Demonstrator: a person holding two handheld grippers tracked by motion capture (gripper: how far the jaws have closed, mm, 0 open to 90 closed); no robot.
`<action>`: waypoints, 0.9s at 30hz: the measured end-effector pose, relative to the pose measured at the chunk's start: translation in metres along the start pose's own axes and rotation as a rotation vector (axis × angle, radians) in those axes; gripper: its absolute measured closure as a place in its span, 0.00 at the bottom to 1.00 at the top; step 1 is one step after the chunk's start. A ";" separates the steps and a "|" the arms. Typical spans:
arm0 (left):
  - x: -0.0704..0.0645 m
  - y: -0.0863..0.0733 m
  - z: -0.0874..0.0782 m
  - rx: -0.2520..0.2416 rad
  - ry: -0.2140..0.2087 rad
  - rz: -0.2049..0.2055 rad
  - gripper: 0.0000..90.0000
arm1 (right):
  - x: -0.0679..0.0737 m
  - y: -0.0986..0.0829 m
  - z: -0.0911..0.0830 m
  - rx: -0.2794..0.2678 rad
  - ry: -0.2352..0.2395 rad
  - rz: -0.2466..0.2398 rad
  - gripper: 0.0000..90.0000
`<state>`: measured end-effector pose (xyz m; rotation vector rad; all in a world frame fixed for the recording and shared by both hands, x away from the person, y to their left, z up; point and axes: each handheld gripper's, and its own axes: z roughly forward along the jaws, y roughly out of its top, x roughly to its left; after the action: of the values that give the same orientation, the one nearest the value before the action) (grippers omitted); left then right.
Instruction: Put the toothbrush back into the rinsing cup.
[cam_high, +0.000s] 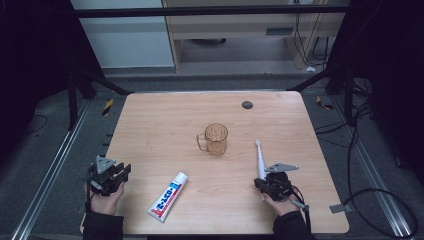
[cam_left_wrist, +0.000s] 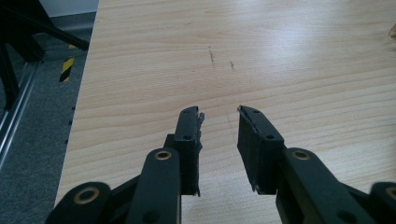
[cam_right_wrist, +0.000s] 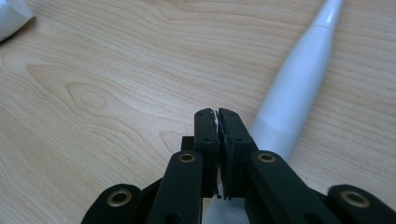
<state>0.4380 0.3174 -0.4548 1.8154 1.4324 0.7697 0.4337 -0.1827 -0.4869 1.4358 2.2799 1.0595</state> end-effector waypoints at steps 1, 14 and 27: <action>0.000 0.000 0.000 0.000 0.000 0.000 0.76 | 0.000 -0.001 -0.001 0.001 -0.001 0.003 0.96; 0.000 0.000 0.001 0.002 0.000 -0.002 0.76 | -0.003 -0.003 -0.010 -0.012 0.002 0.007 0.94; 0.001 -0.001 0.005 0.026 -0.010 0.007 0.74 | -0.016 0.039 -0.051 -0.101 -0.061 0.023 0.69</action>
<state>0.4420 0.3175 -0.4587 1.8423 1.4365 0.7470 0.4401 -0.2096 -0.4269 1.4374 2.1409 1.1046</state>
